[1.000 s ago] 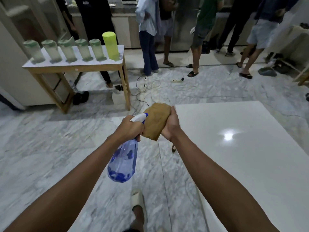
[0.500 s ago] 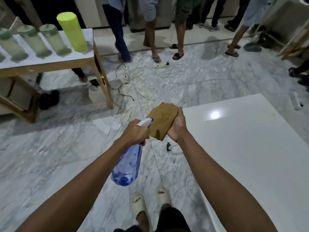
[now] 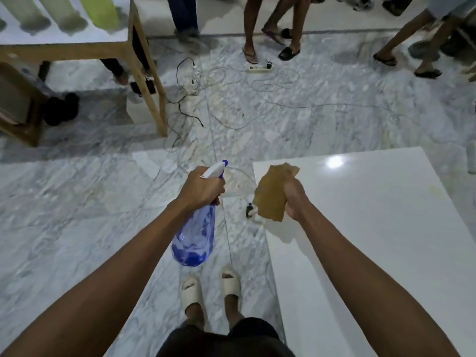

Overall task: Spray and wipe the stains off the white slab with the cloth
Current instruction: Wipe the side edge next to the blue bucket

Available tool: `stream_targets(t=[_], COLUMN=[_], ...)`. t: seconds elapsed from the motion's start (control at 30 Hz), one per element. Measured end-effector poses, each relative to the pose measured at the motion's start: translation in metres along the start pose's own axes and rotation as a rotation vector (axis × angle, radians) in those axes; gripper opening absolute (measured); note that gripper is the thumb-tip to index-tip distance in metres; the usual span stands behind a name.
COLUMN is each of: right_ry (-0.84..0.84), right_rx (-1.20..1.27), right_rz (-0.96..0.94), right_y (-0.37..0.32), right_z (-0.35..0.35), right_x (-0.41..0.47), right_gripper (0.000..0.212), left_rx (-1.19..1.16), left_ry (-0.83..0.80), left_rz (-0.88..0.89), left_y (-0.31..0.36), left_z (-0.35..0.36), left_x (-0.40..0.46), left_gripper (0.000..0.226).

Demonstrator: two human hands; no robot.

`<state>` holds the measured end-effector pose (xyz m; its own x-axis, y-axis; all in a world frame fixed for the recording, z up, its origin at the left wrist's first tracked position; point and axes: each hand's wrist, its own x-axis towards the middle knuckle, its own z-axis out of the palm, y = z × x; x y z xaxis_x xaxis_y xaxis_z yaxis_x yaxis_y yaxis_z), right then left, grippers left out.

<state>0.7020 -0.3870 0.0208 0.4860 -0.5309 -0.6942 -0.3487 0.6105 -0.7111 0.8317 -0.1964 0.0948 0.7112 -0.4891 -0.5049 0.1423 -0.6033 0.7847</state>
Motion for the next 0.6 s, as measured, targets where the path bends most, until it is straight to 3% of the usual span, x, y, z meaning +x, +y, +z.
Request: stream_targets(t=[0.1, 0.23, 0.33, 0.4, 0.5, 0.6], right_ry=[0.190, 0.162, 0.019, -0.048, 0.014, 0.128], right_rx=[-0.543, -1.098, -1.394, -1.643, -1.680, -1.585], right_rz=[-0.270, -0.712, -0.674, -0.627, -0.587, -0.679], right_y=[-0.029, -0.042, -0.005, 0.039, 0.070, 0.059], right_z=[-0.011, -0.007, 0.003, 0.006, 0.005, 0.015], right_x=[0.033, 0.082, 0.124, 0.144, 0.154, 0.152], right_gripper=[0.052, 0.046, 0.052, 0.068, 0.093, 0.083], left_rx=[-0.007, 0.011, -0.012, -0.021, -0.031, -0.038], left_ry=[0.041, 0.071, 0.065, 0.054, 0.055, 0.062], left_rz=[0.004, 0.010, -0.021, -0.047, -0.085, -0.091], left_y=[-0.001, -0.013, -0.031, -0.046, -0.066, -0.079], left_z=[-0.001, 0.006, 0.014, 0.018, 0.022, 0.024], left_x=[0.012, 0.020, 0.028, 0.035, 0.045, 0.049], left_gripper=[0.016, 0.015, 0.017, 0.020, 0.030, 0.021])
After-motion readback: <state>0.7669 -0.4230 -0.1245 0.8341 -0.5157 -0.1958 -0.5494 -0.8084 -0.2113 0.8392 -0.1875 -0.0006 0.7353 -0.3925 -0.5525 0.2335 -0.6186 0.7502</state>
